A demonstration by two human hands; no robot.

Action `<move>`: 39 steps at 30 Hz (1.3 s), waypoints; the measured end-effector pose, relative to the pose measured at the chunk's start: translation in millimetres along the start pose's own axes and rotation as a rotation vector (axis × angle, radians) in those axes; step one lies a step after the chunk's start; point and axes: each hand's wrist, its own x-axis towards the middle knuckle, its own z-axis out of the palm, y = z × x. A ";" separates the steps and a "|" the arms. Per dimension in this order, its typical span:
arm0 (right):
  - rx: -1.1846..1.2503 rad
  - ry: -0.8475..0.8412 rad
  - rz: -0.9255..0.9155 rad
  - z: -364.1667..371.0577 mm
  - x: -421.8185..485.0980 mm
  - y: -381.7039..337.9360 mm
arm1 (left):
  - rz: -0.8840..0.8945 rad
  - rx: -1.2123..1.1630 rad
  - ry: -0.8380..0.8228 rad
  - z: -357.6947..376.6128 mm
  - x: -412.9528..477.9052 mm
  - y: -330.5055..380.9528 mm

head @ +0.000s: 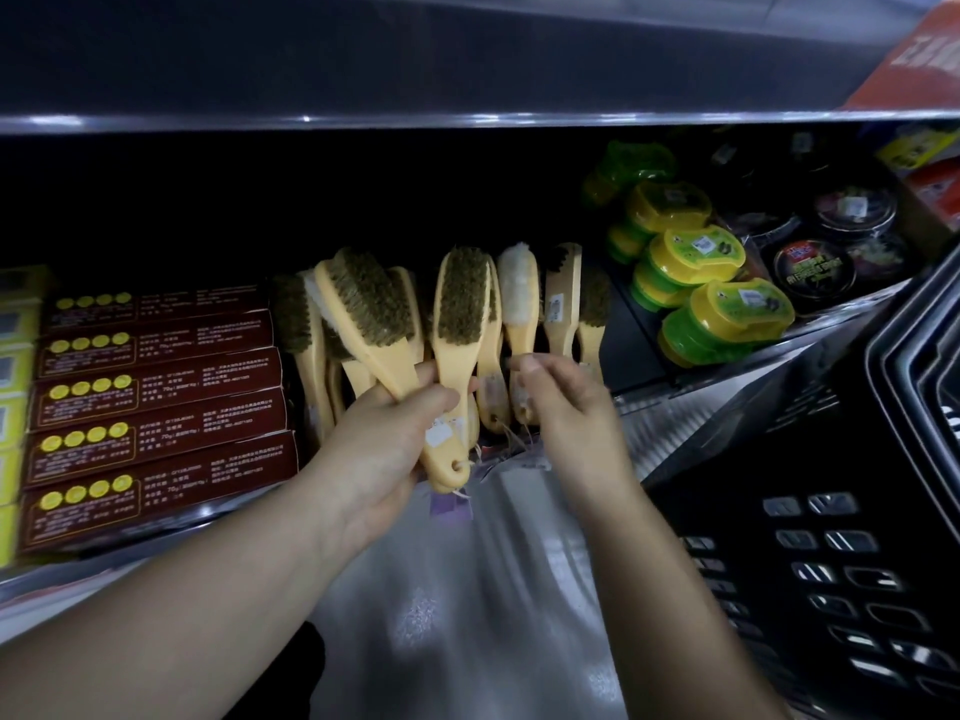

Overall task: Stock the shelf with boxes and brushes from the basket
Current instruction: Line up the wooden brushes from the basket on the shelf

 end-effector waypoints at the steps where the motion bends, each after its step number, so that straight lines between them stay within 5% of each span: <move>1: 0.101 -0.079 0.014 4.6 -7.1 -5.6 | 0.006 0.014 -0.019 0.0 -0.2 -1.1; 7: 0.263 -0.186 0.093 12.3 -14.1 -12.1 | 0.007 0.071 -0.116 -0.7 -3.6 -3.2; 10: 0.358 0.013 0.165 -2.8 -0.5 -7.2 | 0.006 0.080 -0.081 -2.9 1.0 -4.6; 14: 0.183 0.379 0.149 -30.3 33.3 0.6 | 0.105 0.124 0.061 -5.7 3.4 -6.3; 18: 0.175 0.505 0.222 -35.8 59.3 11.6 | 0.312 0.230 0.119 -5.4 1.2 -4.7; 23: 0.272 0.410 0.279 -31.8 67.1 16.8 | 0.228 0.163 0.113 -9.4 1.0 -0.2; 31: 0.784 0.328 0.193 -48.6 42.5 27.0 | 0.203 0.197 0.090 -9.7 7.5 -9.7; 35: 0.689 0.336 0.301 -47.7 41.3 30.0 | 0.209 0.188 0.063 -9.2 9.2 -12.5; 39: 0.550 0.167 0.287 -52.7 43.1 27.3 | 0.207 0.184 0.060 -11.0 10.9 -13.4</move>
